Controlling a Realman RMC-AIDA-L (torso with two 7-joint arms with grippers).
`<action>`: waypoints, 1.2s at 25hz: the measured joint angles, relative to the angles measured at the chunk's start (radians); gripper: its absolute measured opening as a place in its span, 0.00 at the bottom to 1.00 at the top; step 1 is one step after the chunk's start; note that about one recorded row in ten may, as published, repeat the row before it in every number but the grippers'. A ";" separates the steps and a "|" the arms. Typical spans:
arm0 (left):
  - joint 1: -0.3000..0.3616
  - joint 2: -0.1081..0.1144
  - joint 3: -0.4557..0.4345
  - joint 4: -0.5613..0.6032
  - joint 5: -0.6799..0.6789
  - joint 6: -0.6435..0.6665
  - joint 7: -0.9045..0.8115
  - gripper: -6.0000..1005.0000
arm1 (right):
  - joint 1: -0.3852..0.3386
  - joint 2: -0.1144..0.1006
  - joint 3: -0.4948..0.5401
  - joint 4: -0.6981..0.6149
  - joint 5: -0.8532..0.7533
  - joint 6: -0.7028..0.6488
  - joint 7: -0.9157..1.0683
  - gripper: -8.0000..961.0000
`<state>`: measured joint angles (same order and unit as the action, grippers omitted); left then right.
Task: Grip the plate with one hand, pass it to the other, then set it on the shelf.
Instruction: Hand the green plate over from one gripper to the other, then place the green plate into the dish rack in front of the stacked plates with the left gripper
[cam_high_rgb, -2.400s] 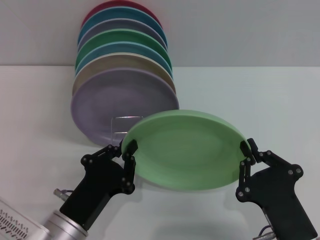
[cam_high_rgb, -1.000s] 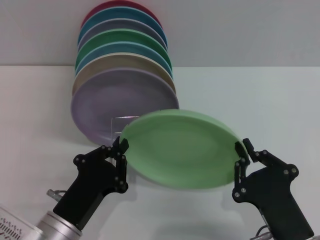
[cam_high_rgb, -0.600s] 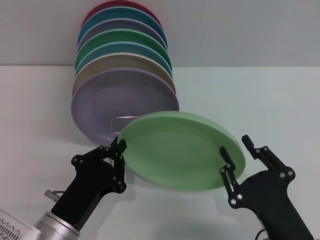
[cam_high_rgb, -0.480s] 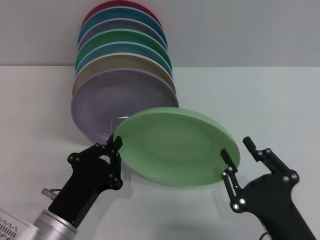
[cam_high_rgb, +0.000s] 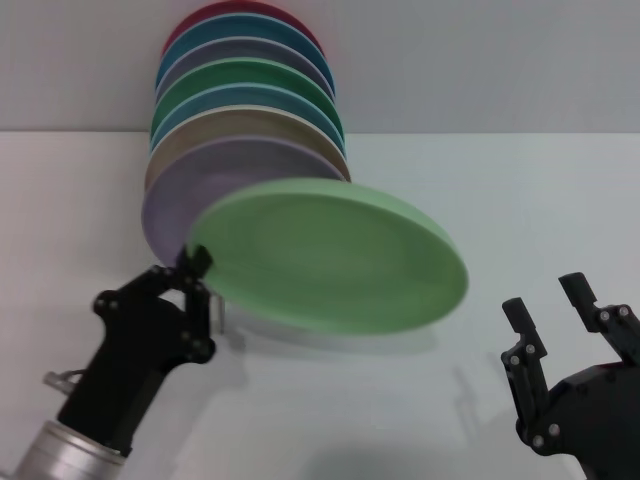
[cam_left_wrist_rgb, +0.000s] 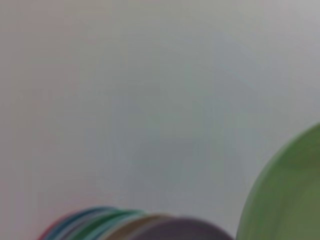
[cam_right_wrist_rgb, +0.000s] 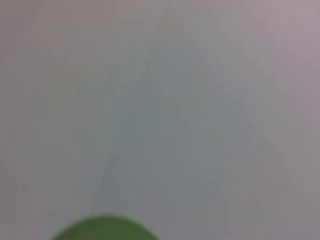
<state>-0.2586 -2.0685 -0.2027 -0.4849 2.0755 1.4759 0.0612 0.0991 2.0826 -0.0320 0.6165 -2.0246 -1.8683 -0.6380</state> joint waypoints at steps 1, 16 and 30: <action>0.009 0.004 -0.001 -0.001 -0.001 0.050 -0.021 0.05 | 0.002 0.000 0.000 -0.011 0.004 0.000 0.005 0.40; 0.025 0.000 -0.189 0.006 0.000 0.119 -0.151 0.06 | 0.009 0.006 0.006 -0.112 0.023 0.042 0.113 0.40; -0.013 -0.003 -0.219 0.022 -0.003 0.012 -0.057 0.06 | 0.010 0.005 0.006 -0.115 0.023 0.056 0.113 0.40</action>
<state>-0.2719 -2.0717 -0.4221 -0.4625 2.0722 1.4877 0.0047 0.1091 2.0877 -0.0260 0.5015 -2.0015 -1.8128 -0.5246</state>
